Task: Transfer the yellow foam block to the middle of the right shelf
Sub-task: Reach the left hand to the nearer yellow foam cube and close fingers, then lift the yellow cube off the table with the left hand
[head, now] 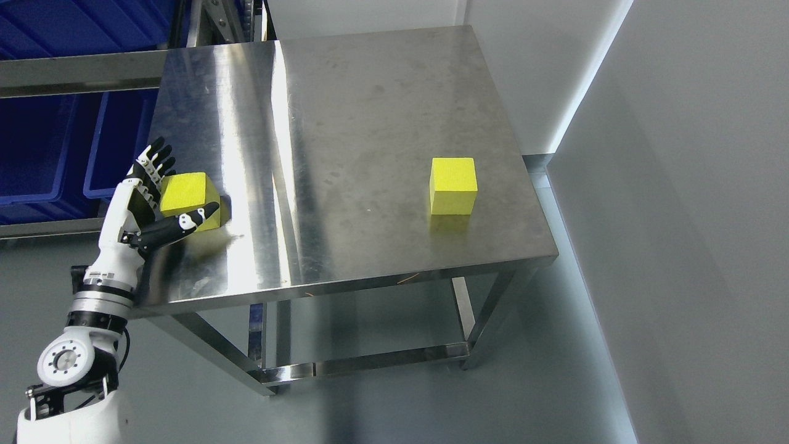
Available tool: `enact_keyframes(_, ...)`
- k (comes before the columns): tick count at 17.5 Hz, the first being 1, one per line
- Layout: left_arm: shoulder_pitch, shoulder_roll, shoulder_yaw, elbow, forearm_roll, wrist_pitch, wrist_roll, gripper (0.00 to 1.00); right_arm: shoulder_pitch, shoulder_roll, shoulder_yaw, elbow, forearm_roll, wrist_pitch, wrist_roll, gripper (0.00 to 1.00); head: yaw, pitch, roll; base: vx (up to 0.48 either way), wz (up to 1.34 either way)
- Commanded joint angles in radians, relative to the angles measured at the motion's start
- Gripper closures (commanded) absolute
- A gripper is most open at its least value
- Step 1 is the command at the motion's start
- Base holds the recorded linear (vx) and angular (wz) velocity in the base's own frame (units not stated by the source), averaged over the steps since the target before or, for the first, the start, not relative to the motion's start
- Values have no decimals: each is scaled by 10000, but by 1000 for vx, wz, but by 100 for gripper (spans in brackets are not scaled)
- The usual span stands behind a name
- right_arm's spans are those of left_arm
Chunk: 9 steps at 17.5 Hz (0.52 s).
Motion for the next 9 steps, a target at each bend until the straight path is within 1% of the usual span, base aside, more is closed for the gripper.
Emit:
enact_keyframes(1,-296,839,-724,575,249,494,-65,1,-31,-175,0,-175,-15,-3,6,0,0,0,0,0,0)
enact_keyframes(4,-266,854,-848,774,249,510,-187,4,-31,-175,0,-175,0,-3,6,0,0,0,0,0,0)
enact_keyframes(7,-235,824,-833,836,233,494,-830,13,-31,-175,0,-175,0,-3,6,0,0,0,0,0,0)
enact_keyframes(8,-235,824,-772,836,233,479,-954,18,-31,-175,0,-175,-15,-3,6,0,0,0,0,0,0)
enact_keyframes(9,-235,809,-695,897,249,403,-985,27,-31,-175,0,-175,-15,-3,6,0,0,0,0,0,0)
